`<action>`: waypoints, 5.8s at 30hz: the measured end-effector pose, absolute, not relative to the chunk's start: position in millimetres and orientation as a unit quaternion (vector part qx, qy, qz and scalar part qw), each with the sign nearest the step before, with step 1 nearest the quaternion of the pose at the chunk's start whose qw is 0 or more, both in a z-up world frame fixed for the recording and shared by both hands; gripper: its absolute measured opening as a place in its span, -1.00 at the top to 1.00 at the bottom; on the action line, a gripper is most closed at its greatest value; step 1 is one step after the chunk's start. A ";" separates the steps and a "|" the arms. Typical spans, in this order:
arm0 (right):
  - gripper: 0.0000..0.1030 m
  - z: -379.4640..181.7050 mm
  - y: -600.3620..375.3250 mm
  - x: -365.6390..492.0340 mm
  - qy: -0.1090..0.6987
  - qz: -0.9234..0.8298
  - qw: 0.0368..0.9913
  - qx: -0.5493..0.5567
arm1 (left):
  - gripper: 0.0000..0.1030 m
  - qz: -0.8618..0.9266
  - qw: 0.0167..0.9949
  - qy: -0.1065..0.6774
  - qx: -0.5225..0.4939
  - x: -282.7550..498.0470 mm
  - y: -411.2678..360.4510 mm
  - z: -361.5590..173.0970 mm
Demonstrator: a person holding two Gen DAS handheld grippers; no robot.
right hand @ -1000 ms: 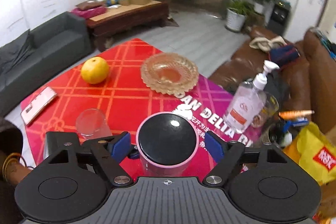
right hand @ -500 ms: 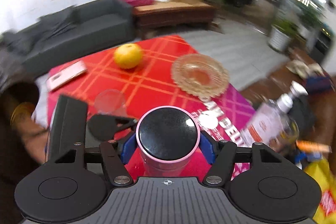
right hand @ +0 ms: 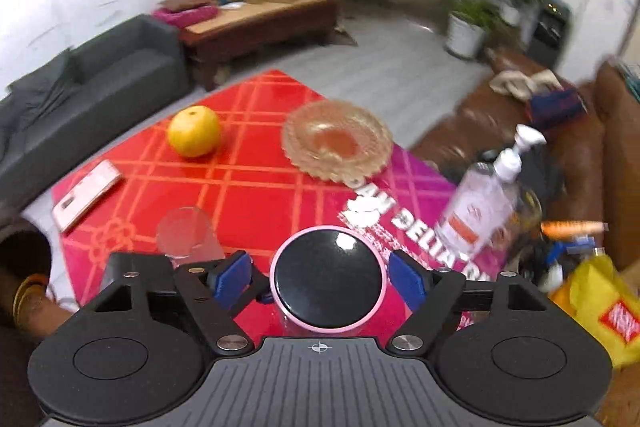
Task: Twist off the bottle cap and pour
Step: 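Regrip and twist the cap again with the right gripper, then regrip and twist the cap further with the right gripper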
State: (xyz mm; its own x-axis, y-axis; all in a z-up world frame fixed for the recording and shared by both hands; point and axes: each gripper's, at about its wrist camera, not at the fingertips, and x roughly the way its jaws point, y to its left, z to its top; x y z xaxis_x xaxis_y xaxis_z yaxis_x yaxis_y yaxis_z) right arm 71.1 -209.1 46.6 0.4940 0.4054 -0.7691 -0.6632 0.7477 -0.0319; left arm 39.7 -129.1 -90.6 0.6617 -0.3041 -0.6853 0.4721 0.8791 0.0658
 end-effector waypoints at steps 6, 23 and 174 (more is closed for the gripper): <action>-0.25 46.5 -218.4 74.0 0.379 0.344 0.839 -0.187 | -0.29 -0.216 0.903 0.350 0.126 39.2 -133.4 -89.2; -0.56 49.6 -209.0 67.9 0.401 0.300 0.849 -0.166 | -0.30 -0.212 0.903 0.353 0.122 42.8 -133.0 -87.6; -0.25 43.4 -204.0 79.0 0.414 0.361 0.792 -0.267 | -0.28 -0.216 0.900 0.361 0.112 48.1 -134.1 -91.6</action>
State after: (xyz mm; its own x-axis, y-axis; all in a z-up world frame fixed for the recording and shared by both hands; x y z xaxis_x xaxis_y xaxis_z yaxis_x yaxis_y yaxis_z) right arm 79.0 -204.0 43.4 0.3963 0.3504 -0.8487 -0.7933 0.5961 -0.1243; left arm 48.1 -134.1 -91.6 0.6457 -0.3082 -0.6986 0.4699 0.8816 0.0454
